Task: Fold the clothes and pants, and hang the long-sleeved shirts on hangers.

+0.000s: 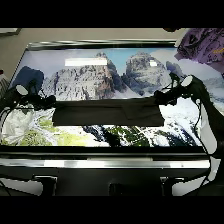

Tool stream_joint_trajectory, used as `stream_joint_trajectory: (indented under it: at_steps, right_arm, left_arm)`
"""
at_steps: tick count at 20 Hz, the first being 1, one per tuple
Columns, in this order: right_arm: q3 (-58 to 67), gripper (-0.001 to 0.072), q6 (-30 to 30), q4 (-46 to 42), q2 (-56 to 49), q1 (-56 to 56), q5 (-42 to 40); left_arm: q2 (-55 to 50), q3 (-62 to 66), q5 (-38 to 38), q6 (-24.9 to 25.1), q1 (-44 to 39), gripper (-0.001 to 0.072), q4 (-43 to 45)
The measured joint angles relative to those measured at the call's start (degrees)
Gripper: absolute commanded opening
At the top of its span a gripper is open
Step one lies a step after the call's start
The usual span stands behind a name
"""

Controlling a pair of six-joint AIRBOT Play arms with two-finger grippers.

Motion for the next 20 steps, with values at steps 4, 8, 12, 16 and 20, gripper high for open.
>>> stream_joint_trajectory:
  at_steps: [4,8,12,16,20]
  right_arm:
    - [2.3,0.0495,0.9,0.4,-0.8,0.0,2.3]
    - [7.7,0.0626,0.2,1.1,-0.8,-3.3,7.8]
    - [8.7,0.0656,-5.0,6.3,-2.4,-11.4,13.7]
    - [8.4,0.0662,-11.0,14.8,-5.9,-17.5,16.9]
    - [8.4,0.0662,-14.5,20.0,-10.6,-18.7,17.7]
  left_arm:
    - [-0.8,2.0,-0.6,-1.0,-0.2,0.0616,-0.1]
    - [0.0,6.5,-3.8,-2.9,-0.1,0.0616,0.9]
    - [1.7,9.3,-7.4,-4.9,0.0,0.0616,3.7]
    - [2.6,10.1,-8.7,-5.7,0.0,0.0616,4.7]
    - [2.8,10.3,-9.2,-5.9,-0.1,0.0616,5.0]
